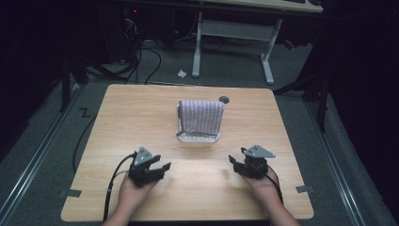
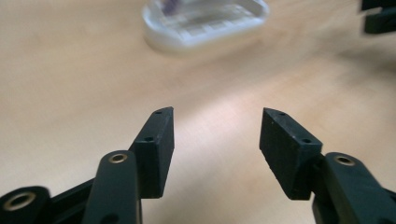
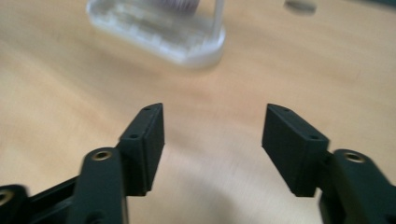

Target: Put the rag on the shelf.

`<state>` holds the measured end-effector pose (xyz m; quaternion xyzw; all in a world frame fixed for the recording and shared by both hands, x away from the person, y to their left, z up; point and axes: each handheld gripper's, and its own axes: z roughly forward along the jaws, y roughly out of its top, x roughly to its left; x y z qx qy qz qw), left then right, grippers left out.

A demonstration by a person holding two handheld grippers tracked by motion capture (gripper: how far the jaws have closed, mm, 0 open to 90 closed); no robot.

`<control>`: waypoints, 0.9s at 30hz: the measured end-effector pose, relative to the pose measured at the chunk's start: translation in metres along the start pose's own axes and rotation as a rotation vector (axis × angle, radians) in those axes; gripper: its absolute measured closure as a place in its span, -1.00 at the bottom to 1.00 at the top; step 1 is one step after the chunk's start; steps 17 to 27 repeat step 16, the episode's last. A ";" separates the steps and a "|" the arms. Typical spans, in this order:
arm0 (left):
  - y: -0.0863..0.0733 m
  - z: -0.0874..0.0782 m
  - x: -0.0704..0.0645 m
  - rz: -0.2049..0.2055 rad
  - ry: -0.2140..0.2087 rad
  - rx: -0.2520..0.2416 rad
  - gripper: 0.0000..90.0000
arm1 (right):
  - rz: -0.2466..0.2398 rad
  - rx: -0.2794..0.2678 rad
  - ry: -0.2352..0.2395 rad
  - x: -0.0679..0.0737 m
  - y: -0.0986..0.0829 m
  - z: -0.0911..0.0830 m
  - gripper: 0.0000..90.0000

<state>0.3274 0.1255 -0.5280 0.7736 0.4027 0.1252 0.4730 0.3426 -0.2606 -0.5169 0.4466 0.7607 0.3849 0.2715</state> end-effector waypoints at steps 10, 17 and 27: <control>-0.008 0.002 -0.018 0.077 -0.004 0.082 -0.04 | -0.038 0.028 0.039 0.018 -0.028 -0.023 -0.14; -0.005 0.000 -0.008 0.027 0.000 0.041 -0.16 | -0.028 0.030 0.057 0.017 -0.030 -0.018 -0.21; -0.005 0.000 -0.008 0.027 0.000 0.041 -0.16 | -0.028 0.030 0.057 0.017 -0.030 -0.018 -0.21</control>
